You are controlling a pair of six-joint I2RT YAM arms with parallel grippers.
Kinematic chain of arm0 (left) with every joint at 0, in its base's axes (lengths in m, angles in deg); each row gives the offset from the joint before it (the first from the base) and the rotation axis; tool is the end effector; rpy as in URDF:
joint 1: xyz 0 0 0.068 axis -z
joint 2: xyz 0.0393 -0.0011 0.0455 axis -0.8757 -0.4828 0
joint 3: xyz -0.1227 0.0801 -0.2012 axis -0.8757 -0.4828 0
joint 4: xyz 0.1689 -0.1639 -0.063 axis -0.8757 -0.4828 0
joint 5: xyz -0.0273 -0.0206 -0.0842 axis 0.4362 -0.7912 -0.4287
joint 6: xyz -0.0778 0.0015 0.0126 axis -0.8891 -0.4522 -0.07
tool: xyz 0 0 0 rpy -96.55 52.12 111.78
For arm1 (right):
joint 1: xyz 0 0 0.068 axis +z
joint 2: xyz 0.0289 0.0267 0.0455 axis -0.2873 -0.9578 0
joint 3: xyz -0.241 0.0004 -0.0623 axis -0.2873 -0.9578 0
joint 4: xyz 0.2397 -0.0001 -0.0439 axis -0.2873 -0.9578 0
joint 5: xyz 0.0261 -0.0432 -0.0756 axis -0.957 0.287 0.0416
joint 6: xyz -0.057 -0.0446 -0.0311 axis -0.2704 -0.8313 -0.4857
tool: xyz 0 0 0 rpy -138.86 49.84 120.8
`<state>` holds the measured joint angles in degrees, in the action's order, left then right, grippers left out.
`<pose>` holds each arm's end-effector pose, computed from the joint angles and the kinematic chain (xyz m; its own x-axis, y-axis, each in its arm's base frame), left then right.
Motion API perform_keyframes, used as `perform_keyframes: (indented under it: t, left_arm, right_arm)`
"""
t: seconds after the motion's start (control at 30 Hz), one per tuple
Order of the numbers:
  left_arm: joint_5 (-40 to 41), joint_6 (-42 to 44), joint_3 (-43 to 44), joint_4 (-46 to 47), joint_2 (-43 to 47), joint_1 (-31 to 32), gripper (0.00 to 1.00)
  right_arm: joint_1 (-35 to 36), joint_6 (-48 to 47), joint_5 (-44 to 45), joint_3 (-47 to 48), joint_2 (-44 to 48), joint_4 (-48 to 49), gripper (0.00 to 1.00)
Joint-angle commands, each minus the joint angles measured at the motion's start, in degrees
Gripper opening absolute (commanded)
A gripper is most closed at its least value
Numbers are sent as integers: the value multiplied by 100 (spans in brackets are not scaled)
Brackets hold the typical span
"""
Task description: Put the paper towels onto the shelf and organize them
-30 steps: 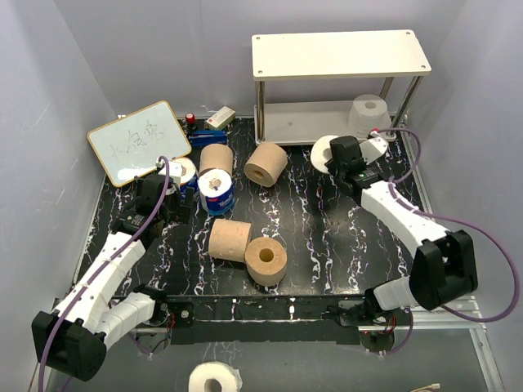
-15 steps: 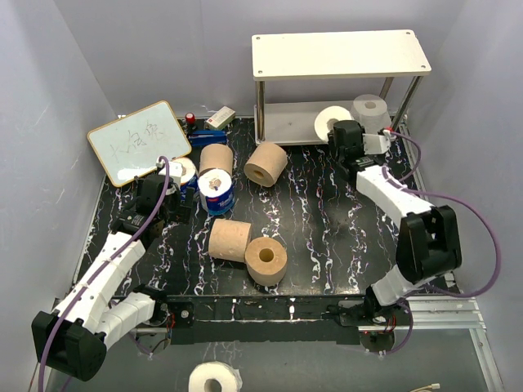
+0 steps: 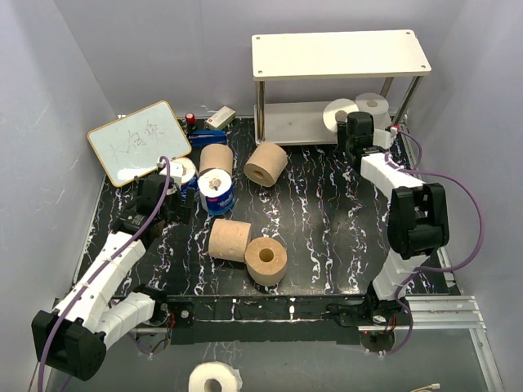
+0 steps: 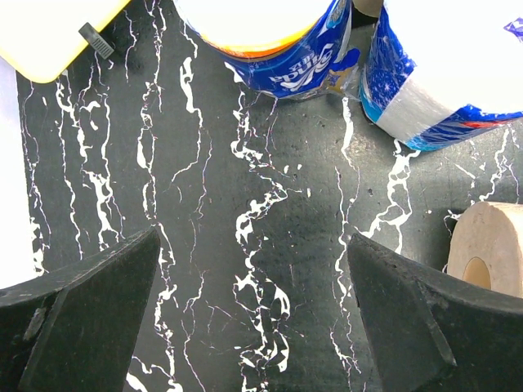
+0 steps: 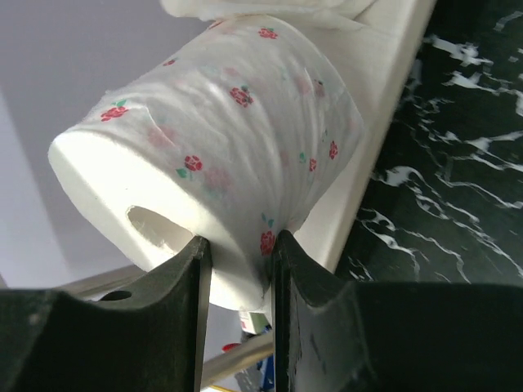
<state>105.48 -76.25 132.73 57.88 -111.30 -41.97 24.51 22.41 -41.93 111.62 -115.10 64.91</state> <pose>0.2184 -0.0514 0.2497 -0.5548 0.2189 -0.8027 0.0629 0.9731 0.2218 0.4056 0.0333 0.2205 0.1128 0.9677 -0.2253 0.5184 0.1361 0.8442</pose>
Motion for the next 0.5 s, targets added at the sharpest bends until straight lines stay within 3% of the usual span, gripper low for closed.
perform_keyframes:
  t: [0.0,0.3,0.47]
  left_arm:
    - [40,18,19,11,-53,44,98]
    - [121,22,70,-29,-92,55,98]
    - [87,38,61,-20,-123,55,98]
  right_arm:
    - [-134,117,-268,708,-297,815,0]
    - [-256,47,-657,866,-689,1121,24]
    - [-314,51,-683,1004,-784,1066,26]
